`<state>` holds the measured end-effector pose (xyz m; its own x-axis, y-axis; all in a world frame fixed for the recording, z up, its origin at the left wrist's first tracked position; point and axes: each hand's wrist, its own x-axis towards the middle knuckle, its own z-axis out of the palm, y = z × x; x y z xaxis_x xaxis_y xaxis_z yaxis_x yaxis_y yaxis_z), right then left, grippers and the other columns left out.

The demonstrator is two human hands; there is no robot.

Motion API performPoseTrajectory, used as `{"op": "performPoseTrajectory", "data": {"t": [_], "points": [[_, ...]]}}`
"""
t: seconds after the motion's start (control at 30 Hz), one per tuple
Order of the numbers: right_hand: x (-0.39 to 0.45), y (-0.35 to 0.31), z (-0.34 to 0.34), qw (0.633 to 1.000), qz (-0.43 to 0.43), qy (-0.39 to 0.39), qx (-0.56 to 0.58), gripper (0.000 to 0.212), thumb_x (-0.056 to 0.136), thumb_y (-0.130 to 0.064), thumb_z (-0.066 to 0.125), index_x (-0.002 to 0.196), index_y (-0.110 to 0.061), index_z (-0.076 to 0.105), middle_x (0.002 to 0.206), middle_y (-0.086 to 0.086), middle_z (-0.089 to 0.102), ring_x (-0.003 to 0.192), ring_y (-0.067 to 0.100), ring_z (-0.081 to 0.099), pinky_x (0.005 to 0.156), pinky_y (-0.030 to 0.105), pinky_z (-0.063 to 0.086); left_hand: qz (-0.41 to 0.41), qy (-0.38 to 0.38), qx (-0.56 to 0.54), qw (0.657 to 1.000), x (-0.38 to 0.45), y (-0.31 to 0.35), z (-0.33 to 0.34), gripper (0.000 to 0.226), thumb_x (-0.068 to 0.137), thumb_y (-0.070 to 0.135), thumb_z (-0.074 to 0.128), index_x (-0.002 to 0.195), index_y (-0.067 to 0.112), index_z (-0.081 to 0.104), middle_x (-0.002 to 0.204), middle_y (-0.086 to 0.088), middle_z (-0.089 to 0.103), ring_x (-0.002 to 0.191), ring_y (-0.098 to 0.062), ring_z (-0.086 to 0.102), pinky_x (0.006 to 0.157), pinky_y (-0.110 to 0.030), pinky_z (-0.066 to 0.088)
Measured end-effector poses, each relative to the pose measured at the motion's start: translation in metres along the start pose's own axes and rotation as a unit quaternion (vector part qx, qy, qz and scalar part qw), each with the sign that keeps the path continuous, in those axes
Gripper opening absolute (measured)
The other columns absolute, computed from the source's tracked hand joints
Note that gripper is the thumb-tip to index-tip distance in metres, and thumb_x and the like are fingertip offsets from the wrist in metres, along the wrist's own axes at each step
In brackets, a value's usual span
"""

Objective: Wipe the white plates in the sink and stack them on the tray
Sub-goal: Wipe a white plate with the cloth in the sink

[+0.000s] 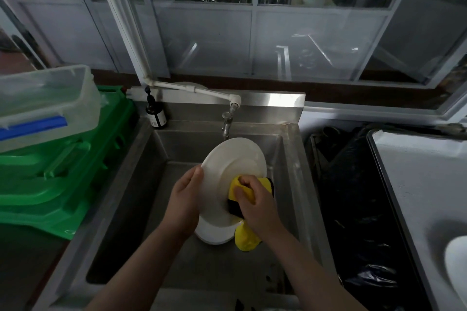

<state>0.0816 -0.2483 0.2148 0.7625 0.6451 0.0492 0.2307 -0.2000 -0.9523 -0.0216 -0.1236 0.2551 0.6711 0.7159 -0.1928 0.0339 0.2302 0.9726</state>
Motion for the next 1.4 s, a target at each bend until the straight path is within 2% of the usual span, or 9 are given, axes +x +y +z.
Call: {"op": "performPoseTrajectory", "data": {"t": [0.17, 0.37, 0.53, 0.7, 0.83, 0.93, 1.1, 1.23, 1.4], "points": [[0.001, 0.018, -0.008, 0.999, 0.04, 0.008, 0.001, 0.011, 0.096, -0.029, 0.06, 0.107, -0.027, 0.062, 0.103, -0.015, 0.062, 0.098, 0.0, 0.058, 0.079, 0.016, 0.045, -0.012, 0.017, -0.026, 0.999, 0.0, 0.002, 0.001, 0.033, 0.107, 0.029, 0.04, 0.111, 0.02, 0.071, 0.105, -0.009, 0.075, 0.098, -0.027, 0.072, 0.089, -0.05, 0.056], [0.002, 0.024, -0.021, 0.999, 0.049, 0.021, -0.009, 0.011, 0.097, -0.027, 0.059, 0.108, -0.027, 0.061, 0.105, -0.011, 0.061, 0.098, 0.0, 0.057, 0.077, 0.014, 0.044, -0.027, 0.011, -0.055, 0.998, -0.001, 0.003, 0.001, 0.035, 0.107, 0.031, 0.037, 0.12, 0.017, 0.066, 0.112, -0.011, 0.074, 0.105, -0.028, 0.071, 0.089, -0.048, 0.056], [-0.001, 0.027, -0.031, 0.995, 0.088, 0.042, 0.015, 0.017, 0.099, -0.03, 0.056, 0.114, -0.025, 0.062, 0.107, -0.011, 0.063, 0.1, 0.0, 0.058, 0.073, 0.01, 0.044, -0.04, 0.028, -0.078, 0.996, 0.002, 0.004, 0.001, 0.035, 0.108, 0.03, 0.035, 0.117, 0.018, 0.067, 0.114, -0.012, 0.073, 0.106, -0.029, 0.07, 0.091, -0.047, 0.055], [-0.006, 0.041, -0.036, 0.989, 0.123, 0.072, 0.035, 0.018, 0.1, -0.033, 0.055, 0.113, -0.025, 0.064, 0.103, -0.009, 0.066, 0.099, 0.006, 0.063, 0.074, 0.018, 0.048, -0.057, 0.039, -0.113, 0.991, 0.006, 0.006, -0.003, 0.039, 0.108, 0.033, 0.035, 0.134, 0.016, 0.059, 0.126, -0.011, 0.068, 0.118, -0.028, 0.065, 0.099, -0.048, 0.051], [-0.007, 0.044, -0.032, 0.987, 0.14, 0.081, 0.018, 0.018, 0.099, -0.029, 0.055, 0.114, -0.02, 0.062, 0.103, -0.008, 0.064, 0.098, 0.006, 0.061, 0.066, 0.011, 0.043, -0.049, 0.036, -0.106, 0.993, 0.005, 0.003, 0.001, 0.037, 0.108, 0.03, 0.035, 0.128, 0.014, 0.062, 0.121, -0.013, 0.07, 0.113, -0.029, 0.067, 0.093, -0.045, 0.054], [-0.006, 0.042, -0.027, 0.988, 0.127, 0.083, 0.0, 0.019, 0.099, -0.026, 0.056, 0.115, -0.018, 0.062, 0.106, -0.003, 0.064, 0.099, 0.01, 0.06, 0.07, 0.015, 0.043, -0.045, 0.026, -0.097, 0.994, 0.003, 0.002, 0.004, 0.035, 0.108, 0.029, 0.035, 0.122, 0.016, 0.064, 0.115, -0.011, 0.073, 0.107, -0.027, 0.069, 0.087, -0.042, 0.055], [-0.004, 0.028, -0.021, 0.992, 0.097, 0.082, -0.008, 0.01, 0.098, -0.022, 0.057, 0.106, -0.022, 0.062, 0.1, -0.007, 0.064, 0.094, 0.003, 0.058, 0.068, 0.009, 0.042, -0.039, 0.025, -0.098, 0.994, 0.001, 0.001, 0.008, 0.035, 0.107, 0.03, 0.036, 0.121, 0.015, 0.064, 0.115, -0.014, 0.072, 0.108, -0.03, 0.068, 0.093, -0.048, 0.055], [-0.002, 0.02, -0.02, 0.993, 0.091, 0.07, -0.022, 0.008, 0.098, -0.026, 0.055, 0.103, -0.032, 0.058, 0.096, -0.014, 0.062, 0.091, 0.0, 0.057, 0.068, 0.016, 0.043, -0.021, 0.013, -0.099, 0.995, 0.002, 0.003, 0.007, 0.036, 0.108, 0.029, 0.034, 0.125, 0.015, 0.062, 0.114, -0.012, 0.072, 0.107, -0.028, 0.069, 0.086, -0.043, 0.058], [0.003, 0.013, -0.006, 0.992, 0.097, 0.026, -0.07, 0.005, 0.094, -0.033, 0.055, 0.098, -0.036, 0.057, 0.095, -0.011, 0.062, 0.091, 0.011, 0.059, 0.074, 0.032, 0.05, -0.004, -0.021, -0.065, 0.998, -0.004, 0.002, 0.009, 0.034, 0.108, 0.029, 0.034, 0.125, 0.019, 0.062, 0.111, -0.006, 0.074, 0.101, -0.023, 0.072, 0.074, -0.035, 0.061]]}}
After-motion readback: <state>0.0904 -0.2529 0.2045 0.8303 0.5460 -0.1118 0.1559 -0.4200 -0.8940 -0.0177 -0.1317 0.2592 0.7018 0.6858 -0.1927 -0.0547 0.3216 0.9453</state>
